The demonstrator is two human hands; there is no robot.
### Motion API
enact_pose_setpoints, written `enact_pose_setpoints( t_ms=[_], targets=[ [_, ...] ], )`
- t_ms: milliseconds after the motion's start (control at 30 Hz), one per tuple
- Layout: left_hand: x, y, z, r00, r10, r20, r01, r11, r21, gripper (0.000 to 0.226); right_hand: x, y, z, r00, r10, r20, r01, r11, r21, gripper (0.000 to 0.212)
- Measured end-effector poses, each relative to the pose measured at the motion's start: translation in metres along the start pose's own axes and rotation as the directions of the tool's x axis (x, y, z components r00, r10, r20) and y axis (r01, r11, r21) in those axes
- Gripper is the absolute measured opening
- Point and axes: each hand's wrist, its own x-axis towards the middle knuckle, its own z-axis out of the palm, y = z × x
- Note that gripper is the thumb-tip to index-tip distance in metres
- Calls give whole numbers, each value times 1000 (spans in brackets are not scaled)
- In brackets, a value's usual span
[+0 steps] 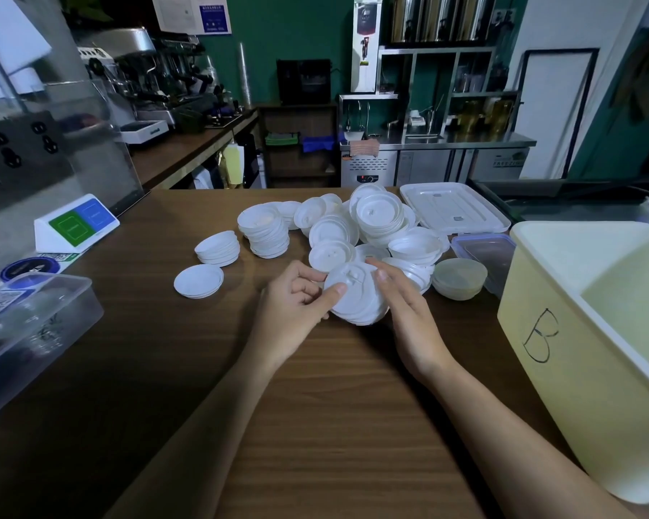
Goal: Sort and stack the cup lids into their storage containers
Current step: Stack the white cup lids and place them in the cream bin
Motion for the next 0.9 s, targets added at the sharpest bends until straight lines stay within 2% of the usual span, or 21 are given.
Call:
enact_pose_setpoints(
  t_ms=[300, 467, 533, 667, 900],
  targets=[
    [-7, 2, 5, 995, 77, -56, -66, 983, 173, 33, -1, -1, 0, 1000, -8, 22, 9, 1000, -29, 50],
    [-5, -4, 6, 994, 90, -60, -82, 988, 131, 42, 1, 1, -1, 999, -32, 4, 33, 999, -30, 26],
    [-5, -2, 5, 995, 87, -41, -82, 991, 106, 43, 1, 1, -1, 999, -40, -4, 40, 998, -41, 25],
    [-6, 2, 6, 997, 47, 57, -50, 997, 51, 32, 0, 0, -2, 999, -50, -12, 50, 998, -26, 33],
    [-7, 3, 1, 982, 43, 184, -54, 997, 59, 48, -2, 0, -4, 999, -40, 11, 40, 998, 41, 36]
  ],
)
